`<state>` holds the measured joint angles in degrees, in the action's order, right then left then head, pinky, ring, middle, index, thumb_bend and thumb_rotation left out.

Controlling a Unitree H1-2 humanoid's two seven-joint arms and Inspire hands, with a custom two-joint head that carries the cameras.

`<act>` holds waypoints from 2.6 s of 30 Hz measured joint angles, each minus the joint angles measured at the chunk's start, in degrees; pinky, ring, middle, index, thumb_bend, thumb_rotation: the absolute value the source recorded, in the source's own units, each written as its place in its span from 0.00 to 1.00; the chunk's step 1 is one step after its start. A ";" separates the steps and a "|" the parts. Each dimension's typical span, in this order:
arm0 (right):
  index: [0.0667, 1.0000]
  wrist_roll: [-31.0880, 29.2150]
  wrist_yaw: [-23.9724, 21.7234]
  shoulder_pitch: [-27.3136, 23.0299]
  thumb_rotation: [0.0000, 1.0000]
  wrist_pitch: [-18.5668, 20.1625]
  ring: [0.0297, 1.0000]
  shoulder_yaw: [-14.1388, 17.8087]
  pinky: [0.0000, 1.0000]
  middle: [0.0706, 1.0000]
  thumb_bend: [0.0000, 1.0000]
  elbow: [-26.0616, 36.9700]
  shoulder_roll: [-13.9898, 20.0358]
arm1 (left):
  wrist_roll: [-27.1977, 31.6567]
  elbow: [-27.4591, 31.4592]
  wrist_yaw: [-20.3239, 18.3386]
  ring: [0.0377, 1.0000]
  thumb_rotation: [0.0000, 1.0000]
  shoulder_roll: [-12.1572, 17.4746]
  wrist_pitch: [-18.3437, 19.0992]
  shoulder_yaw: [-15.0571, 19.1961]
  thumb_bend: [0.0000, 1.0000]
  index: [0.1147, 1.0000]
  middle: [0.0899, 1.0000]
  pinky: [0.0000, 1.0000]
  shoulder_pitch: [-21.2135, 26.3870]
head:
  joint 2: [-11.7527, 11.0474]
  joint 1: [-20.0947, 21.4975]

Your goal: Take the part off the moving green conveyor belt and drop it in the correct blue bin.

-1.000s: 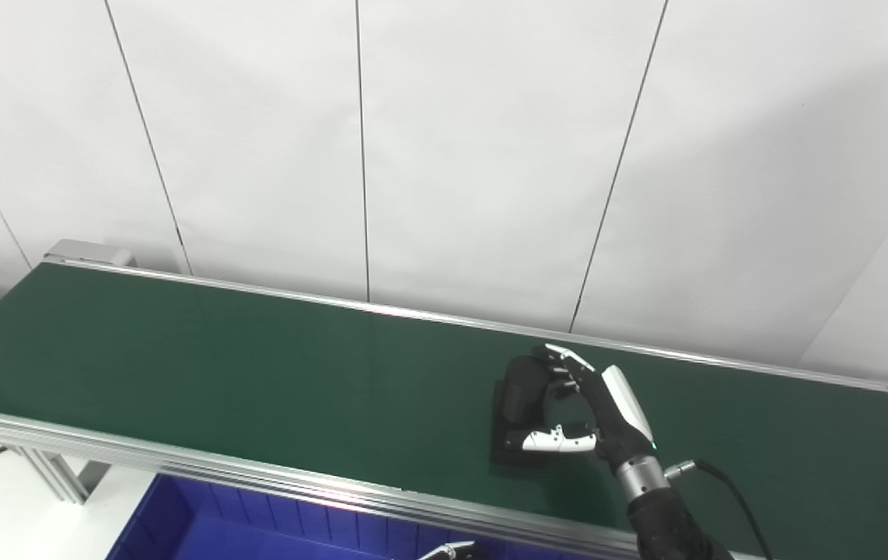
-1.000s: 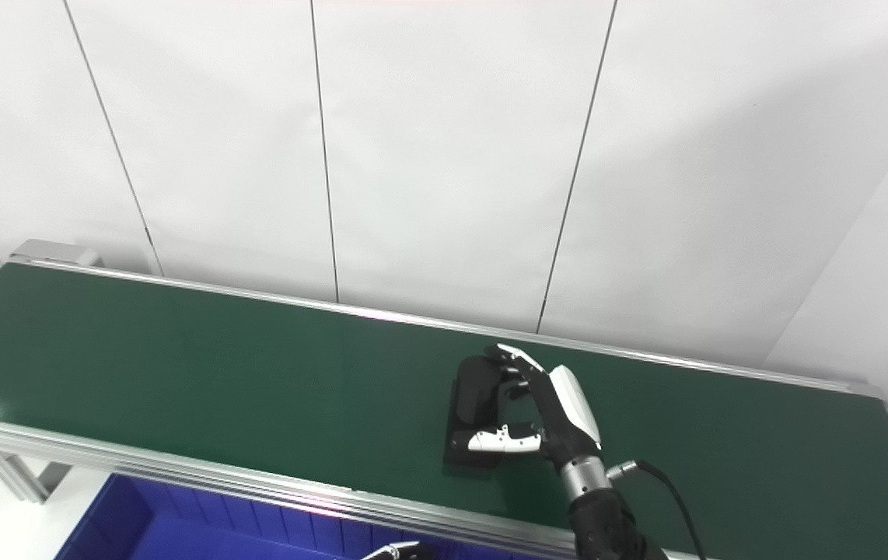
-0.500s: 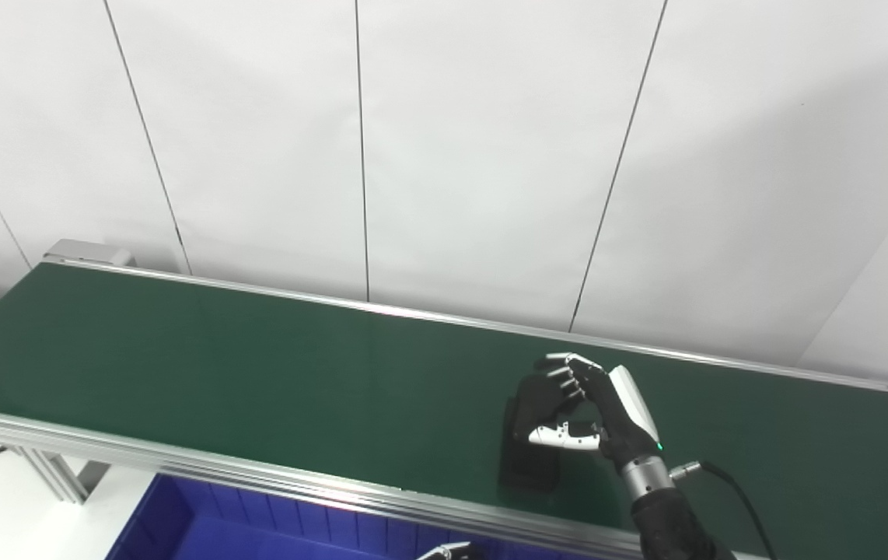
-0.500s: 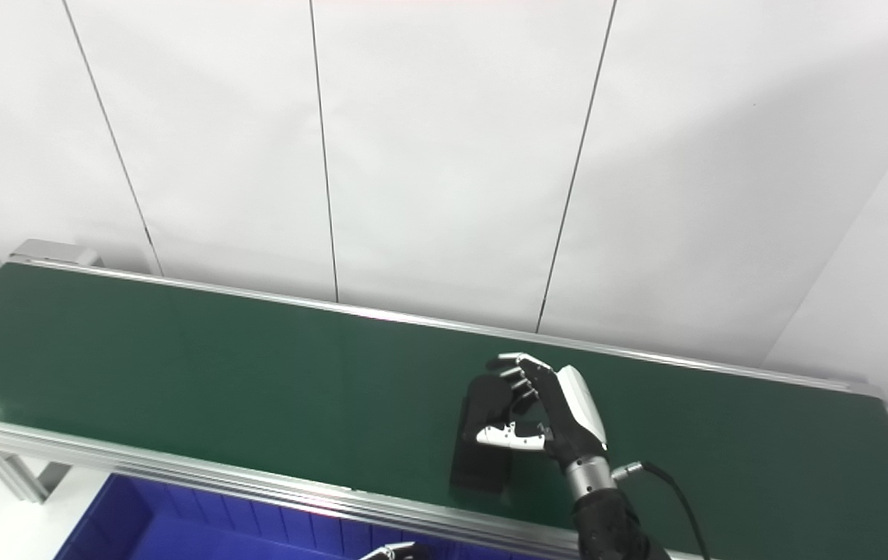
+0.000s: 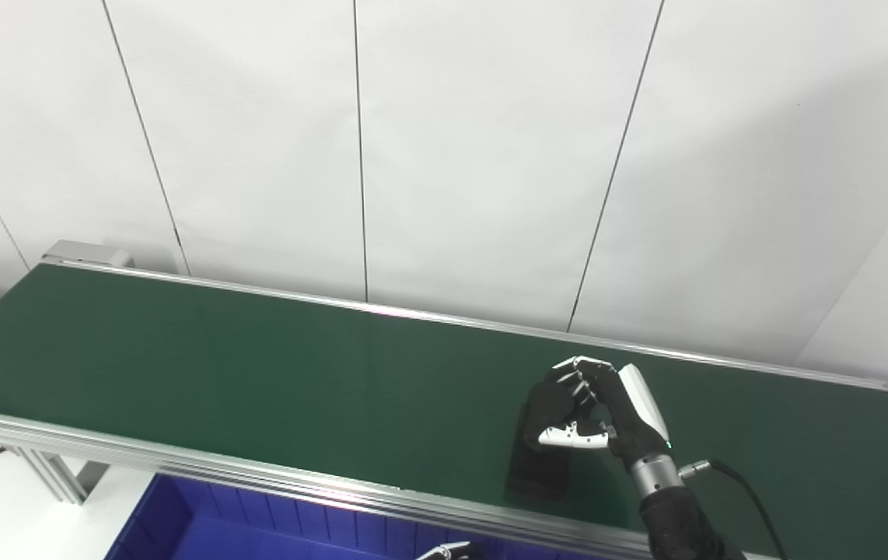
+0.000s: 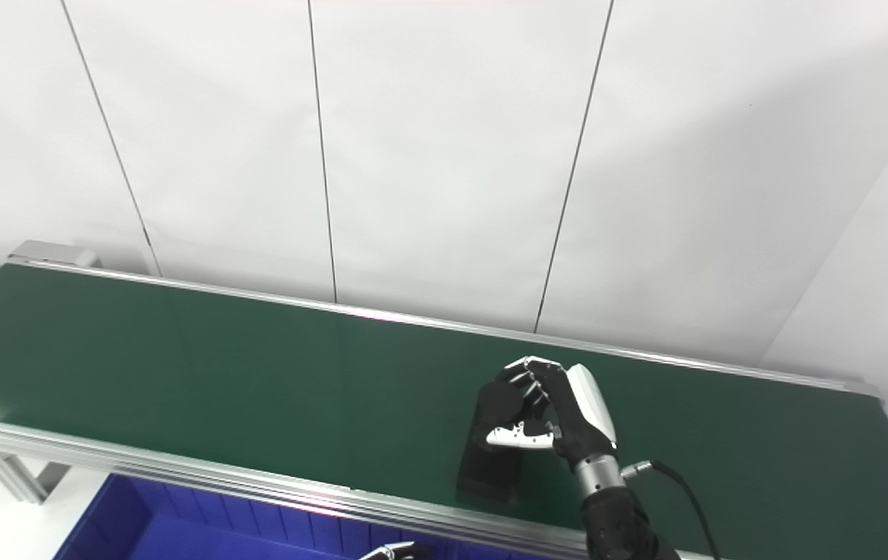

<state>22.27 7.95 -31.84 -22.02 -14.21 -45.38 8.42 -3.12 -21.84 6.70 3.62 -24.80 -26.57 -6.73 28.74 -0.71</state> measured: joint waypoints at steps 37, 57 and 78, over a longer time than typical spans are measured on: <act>0.50 -2.91 -9.74 31.75 0.00 19.83 0.31 12.48 0.26 0.38 0.52 55.83 5.73 | 6.26 7.07 -20.48 0.80 0.72 -4.84 -0.03 18.62 0.87 0.82 0.78 0.78 -0.57 | 18.11 33.05; 0.49 8.23 -11.99 44.68 0.00 20.91 0.30 11.32 0.26 0.38 0.52 58.98 7.65 | 6.16 8.92 -22.64 0.79 0.74 -4.59 -0.03 20.98 0.89 0.82 0.78 0.74 -0.44 | 19.87 37.54; 0.48 19.51 -10.60 32.55 0.00 21.61 0.36 -3.82 0.32 0.39 0.52 28.87 11.79 | 6.36 10.27 -23.92 0.80 0.74 -5.92 -0.03 21.17 0.87 0.83 0.79 0.75 -0.83 | 19.43 35.70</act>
<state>41.78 -2.65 0.71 -0.40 -18.02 -16.51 20.21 3.24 -11.57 -17.22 -2.30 -24.83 -5.40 -7.56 48.16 34.98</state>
